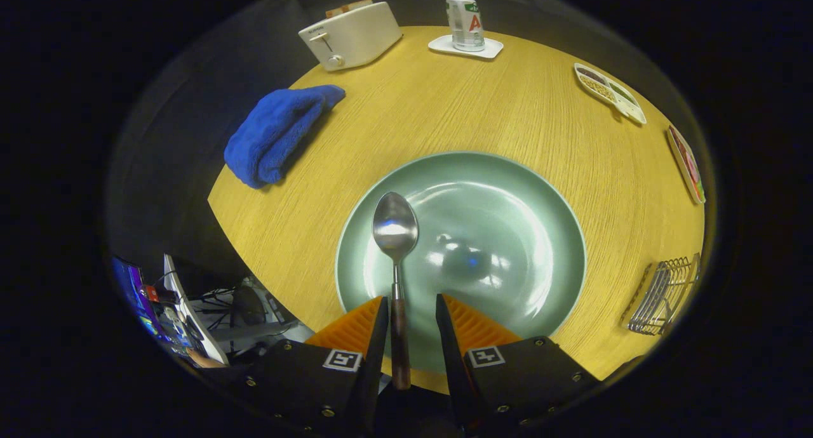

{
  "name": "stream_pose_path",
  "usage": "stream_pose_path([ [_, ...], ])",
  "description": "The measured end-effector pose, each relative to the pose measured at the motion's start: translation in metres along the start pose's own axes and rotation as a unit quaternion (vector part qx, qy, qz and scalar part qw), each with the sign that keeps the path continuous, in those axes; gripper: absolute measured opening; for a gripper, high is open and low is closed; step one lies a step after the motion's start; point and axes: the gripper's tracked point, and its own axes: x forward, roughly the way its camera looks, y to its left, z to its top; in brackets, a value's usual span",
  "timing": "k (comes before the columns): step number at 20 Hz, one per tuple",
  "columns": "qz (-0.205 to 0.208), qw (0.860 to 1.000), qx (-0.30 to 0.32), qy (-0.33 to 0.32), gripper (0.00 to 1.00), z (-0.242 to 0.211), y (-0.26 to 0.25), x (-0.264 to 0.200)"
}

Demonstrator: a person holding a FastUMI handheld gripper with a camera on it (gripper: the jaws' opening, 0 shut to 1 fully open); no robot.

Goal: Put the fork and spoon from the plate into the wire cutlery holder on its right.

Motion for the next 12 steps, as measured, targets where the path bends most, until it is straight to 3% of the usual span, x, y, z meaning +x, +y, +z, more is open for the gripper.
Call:
stream_pose_path([
  [9,0.016,0.999,-0.007,0.038,0.46,-0.01,0.004,0.007],
  [11,0.011,0.999,-0.001,0.041,0.14,-0.014,0.004,0.014],
  [12,0.011,0.999,0.001,0.039,0.14,-0.014,0.005,0.009],
])
